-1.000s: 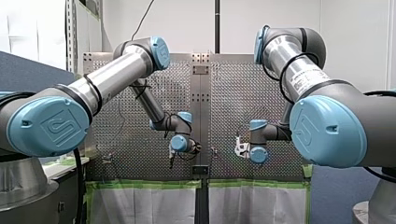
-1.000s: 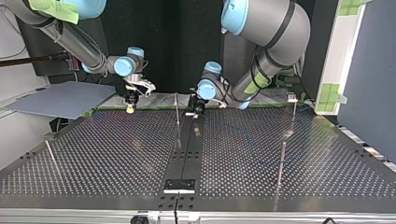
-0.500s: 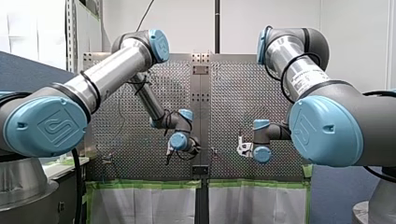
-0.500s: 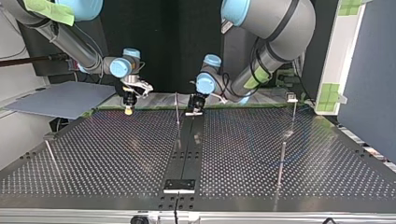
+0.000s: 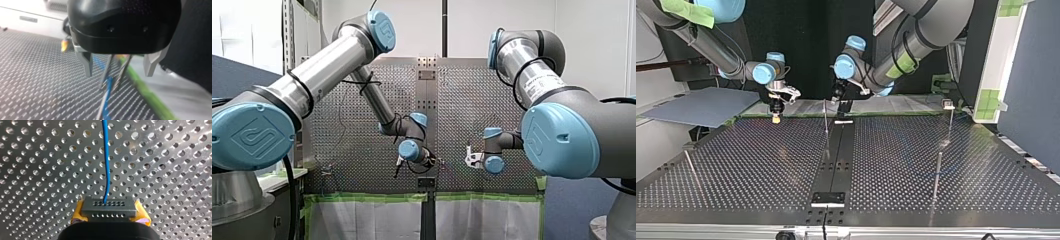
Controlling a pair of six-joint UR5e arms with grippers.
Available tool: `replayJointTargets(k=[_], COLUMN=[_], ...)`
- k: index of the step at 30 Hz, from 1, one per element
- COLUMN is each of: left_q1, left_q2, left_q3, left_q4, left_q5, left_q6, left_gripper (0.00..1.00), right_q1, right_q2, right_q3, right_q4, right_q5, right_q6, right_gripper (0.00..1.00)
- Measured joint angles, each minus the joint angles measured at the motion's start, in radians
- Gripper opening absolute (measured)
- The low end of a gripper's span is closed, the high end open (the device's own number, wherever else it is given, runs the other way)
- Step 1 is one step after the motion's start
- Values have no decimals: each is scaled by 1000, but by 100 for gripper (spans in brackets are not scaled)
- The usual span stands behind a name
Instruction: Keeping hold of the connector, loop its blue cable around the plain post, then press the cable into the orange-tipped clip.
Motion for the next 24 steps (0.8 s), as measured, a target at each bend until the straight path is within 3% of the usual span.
replayJointTargets(k=[5, 11, 24], left_q1=[-52, -106, -106], left_q2=[1, 1, 1], left_q3=[-53, -95, -99], left_q4=[3, 29, 145], left_q5=[-44, -51, -71], left_q6=[-11, -28, -128], left_gripper=[100, 100, 100], right_q1=[0, 0, -5], right_q2=[0, 0, 0], right_q3=[0, 0, 0], right_q4=[20, 33, 33], right_q5=[-1, -1, -1], right_q6=[0, 1, 1], right_gripper=[0, 0, 0])
